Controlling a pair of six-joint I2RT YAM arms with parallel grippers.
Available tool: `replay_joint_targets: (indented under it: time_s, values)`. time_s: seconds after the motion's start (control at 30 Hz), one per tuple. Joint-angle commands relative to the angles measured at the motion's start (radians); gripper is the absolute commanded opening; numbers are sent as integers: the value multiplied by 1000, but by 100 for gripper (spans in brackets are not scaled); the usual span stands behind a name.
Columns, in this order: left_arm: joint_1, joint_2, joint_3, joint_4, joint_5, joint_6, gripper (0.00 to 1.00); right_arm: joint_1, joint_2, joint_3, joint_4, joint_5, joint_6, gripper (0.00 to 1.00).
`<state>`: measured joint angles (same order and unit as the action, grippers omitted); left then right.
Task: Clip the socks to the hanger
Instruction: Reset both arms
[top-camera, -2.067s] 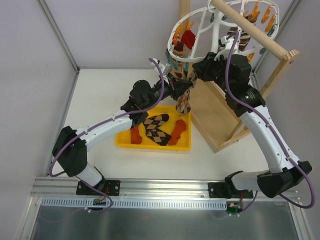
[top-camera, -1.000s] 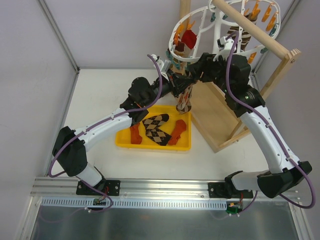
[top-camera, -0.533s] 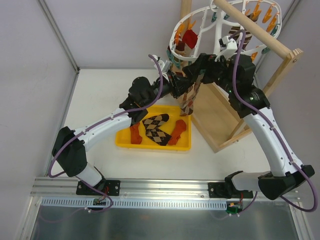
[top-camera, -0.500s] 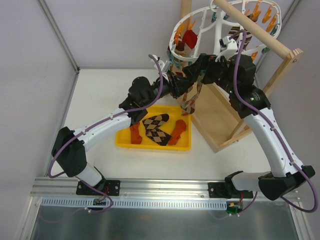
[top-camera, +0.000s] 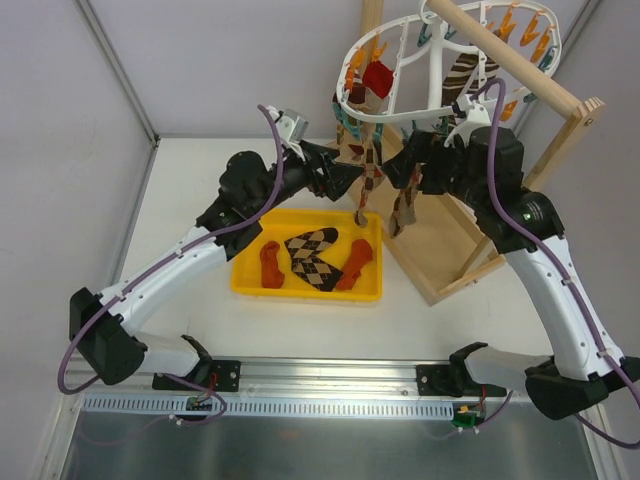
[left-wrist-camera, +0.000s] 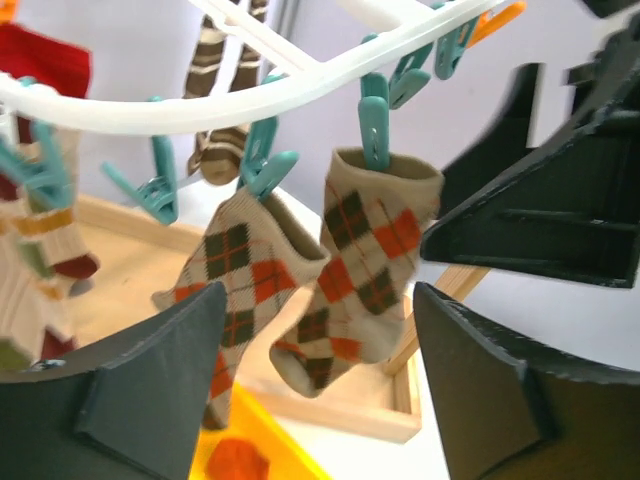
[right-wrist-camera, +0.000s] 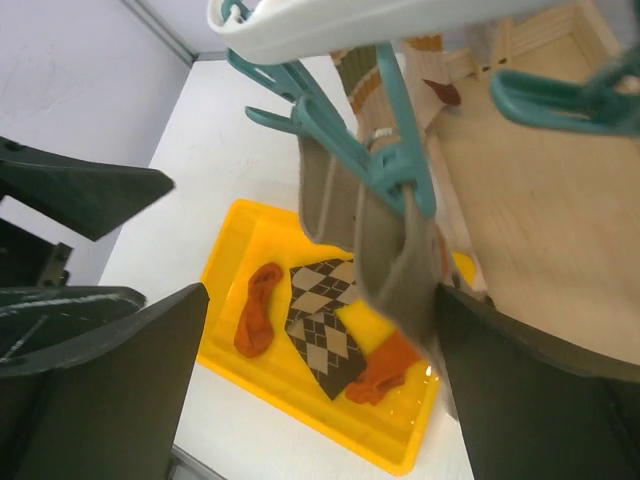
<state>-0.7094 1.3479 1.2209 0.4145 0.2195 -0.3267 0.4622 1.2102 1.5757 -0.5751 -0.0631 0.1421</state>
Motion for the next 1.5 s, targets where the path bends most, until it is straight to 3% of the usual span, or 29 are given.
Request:
replay_joint_targets:
  time_s: [0.0, 0.17, 0.33, 0.53, 0.8, 1.17, 1.47]
  values:
    - [13, -76, 2, -124, -61, 40, 77, 7, -70, -9, -87, 123, 7, 100]
    - [22, -166, -79, -175, -101, 49, 81, 12, -127, -49, -160, 207, -9, 100]
    - [40, -248, -158, -307, -192, 23, 93, 18, -195, -111, -192, 204, -15, 100]
    - [109, -352, -314, -399, -192, -52, 98, 20, -299, -287, -111, 71, 31, 97]
    - [197, -463, -422, -497, -111, -126, 99, 44, -454, -545, 164, -64, 2, 97]
    - [252, -467, -570, -461, -125, -189, 99, 164, -422, -539, 210, -31, -163, 97]
    - [364, -402, -451, -442, 7, -149, 99, 234, -393, -315, 201, -52, -289, 97]
